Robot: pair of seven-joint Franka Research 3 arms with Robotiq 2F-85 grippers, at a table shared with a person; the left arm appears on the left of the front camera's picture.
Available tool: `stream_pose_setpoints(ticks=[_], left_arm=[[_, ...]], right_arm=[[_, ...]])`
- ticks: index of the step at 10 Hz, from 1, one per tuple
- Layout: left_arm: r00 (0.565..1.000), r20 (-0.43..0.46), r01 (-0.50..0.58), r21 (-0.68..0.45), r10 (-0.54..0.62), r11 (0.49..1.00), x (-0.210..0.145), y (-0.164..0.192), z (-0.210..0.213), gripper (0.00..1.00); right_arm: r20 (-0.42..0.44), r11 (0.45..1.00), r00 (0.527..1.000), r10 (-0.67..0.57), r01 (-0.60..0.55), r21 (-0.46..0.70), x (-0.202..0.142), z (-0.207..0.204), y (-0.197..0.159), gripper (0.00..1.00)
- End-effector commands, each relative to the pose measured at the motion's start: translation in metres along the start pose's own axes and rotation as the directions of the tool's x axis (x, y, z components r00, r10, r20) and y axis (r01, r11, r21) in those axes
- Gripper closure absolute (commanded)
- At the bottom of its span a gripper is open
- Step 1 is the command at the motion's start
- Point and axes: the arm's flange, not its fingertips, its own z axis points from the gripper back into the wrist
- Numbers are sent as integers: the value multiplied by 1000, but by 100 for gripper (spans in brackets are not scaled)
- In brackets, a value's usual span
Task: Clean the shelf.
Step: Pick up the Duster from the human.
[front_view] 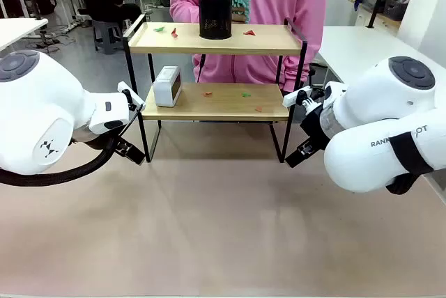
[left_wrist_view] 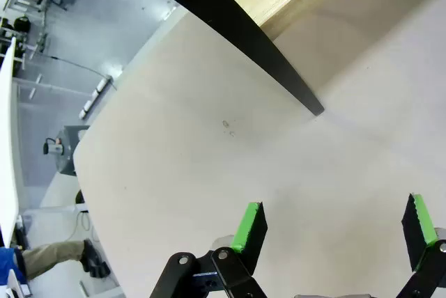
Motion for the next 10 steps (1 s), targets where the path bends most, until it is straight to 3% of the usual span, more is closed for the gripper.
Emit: stream_pose_setpoints(ticks=[1, 10], left_arm=[[1000, 0, 0, 0, 0, 1000, 0, 0, 0, 0], [1000, 0, 0, 0, 0, 1000, 0, 0, 0, 0]], right_arm=[[0, 1000, 1000, 0, 0, 0, 0, 0, 0, 0], [0, 1000, 1000, 0, 0, 0, 0, 0, 0, 0]])
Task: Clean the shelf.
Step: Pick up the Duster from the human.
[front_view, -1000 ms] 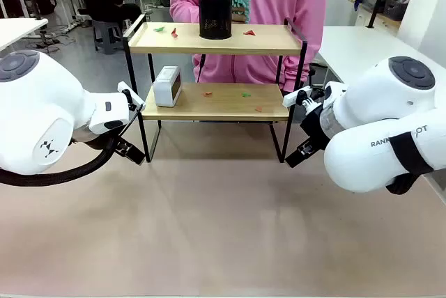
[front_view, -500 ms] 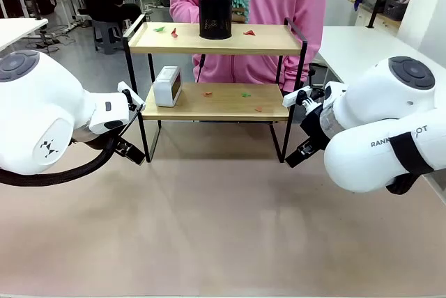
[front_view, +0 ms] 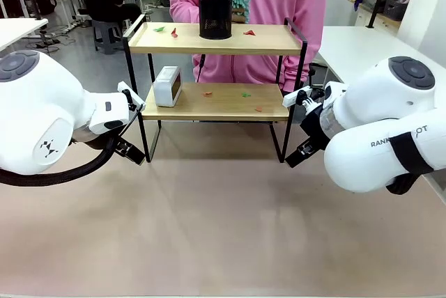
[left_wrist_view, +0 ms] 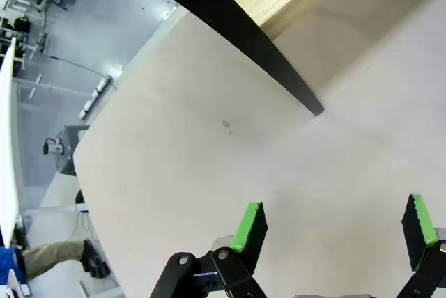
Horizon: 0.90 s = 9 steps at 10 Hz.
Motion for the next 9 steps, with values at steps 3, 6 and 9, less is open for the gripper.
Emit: stream_pose_setpoints(ticks=[3, 6, 9], left_arm=[[999, 53, -1, -168, 10, 986, -2, 9, 27, 0], [998, 56, 14, -442, 12, 897, -26, 39, 114, 0], [902, 243, -187, -526, 358, 830, -111, 133, 195, 0]], right_arm=[[-212, 961, 965, 155, -98, 257, 0, 33, -9, 0], [-233, 831, 969, -87, 199, 519, -33, 119, -85, 0], [-165, 385, 750, -641, 500, 776, -130, 197, -216, 0]])
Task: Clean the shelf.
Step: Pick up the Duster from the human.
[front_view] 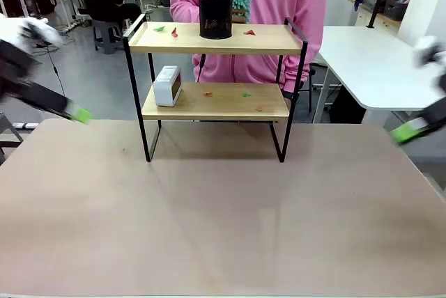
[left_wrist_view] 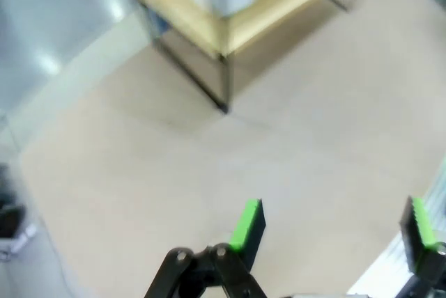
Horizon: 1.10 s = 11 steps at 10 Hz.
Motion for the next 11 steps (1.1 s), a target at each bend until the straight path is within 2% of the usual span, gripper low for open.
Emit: stream_pose_setpoints(ticks=[1, 2, 3, 4, 5, 6, 11], left_arm=[[925, 293, -237, -52, 242, 970, -78, 56, 74, 0], [790, 447, -393, -157, 420, 906, -117, 88, 99, 0], [629, 550, -491, -267, 549, 829, -152, 111, 105, 0], [501, 556, -618, -306, 663, 724, -173, 123, 101, 0], [482, 489, -688, -303, 727, 660, -173, 136, 82, 0], [750, 418, -497, -157, 513, 854, -164, 125, 147, 0], [750, 418, -497, -157, 513, 854, -164, 125, 147, 0]], right_arm=[[356, 852, 800, -483, 336, 401, -31, 73, -81, 0], [417, 754, 663, -622, 362, 549, -65, 93, -124, 0], [422, 667, 537, -731, 428, 611, -92, 96, -159, 0], [417, 565, 381, -825, 563, 604, -113, 82, -186, 0], [472, 533, 288, -833, 642, 551, -115, 73, -193, 0], [278, 825, 784, -555, 474, 309, -140, 104, -158, 0], [278, 825, 784, -555, 474, 309, -140, 104, -158, 0]])
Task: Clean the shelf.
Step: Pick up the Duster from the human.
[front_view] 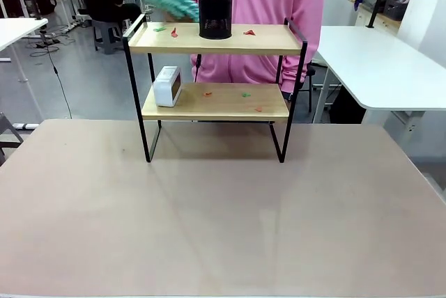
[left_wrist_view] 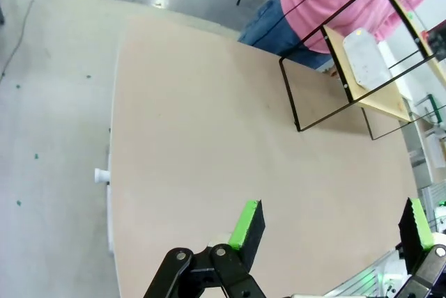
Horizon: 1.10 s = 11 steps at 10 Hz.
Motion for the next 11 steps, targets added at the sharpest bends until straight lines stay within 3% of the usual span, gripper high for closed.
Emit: stream_pose_setpoints(ticks=[1, 11], left_arm=[[1000, 18, 14, -12, -14, 1000, -2, 7, 0, 0], [1000, 18, 14, -12, -14, 1000, -2, 7, 0, 0]], right_arm=[[-9, 1000, 1000, 16, -16, 0, -1, 2, -6, 0], [-9, 1000, 1000, 16, -16, 0, -1, 2, -6, 0]])
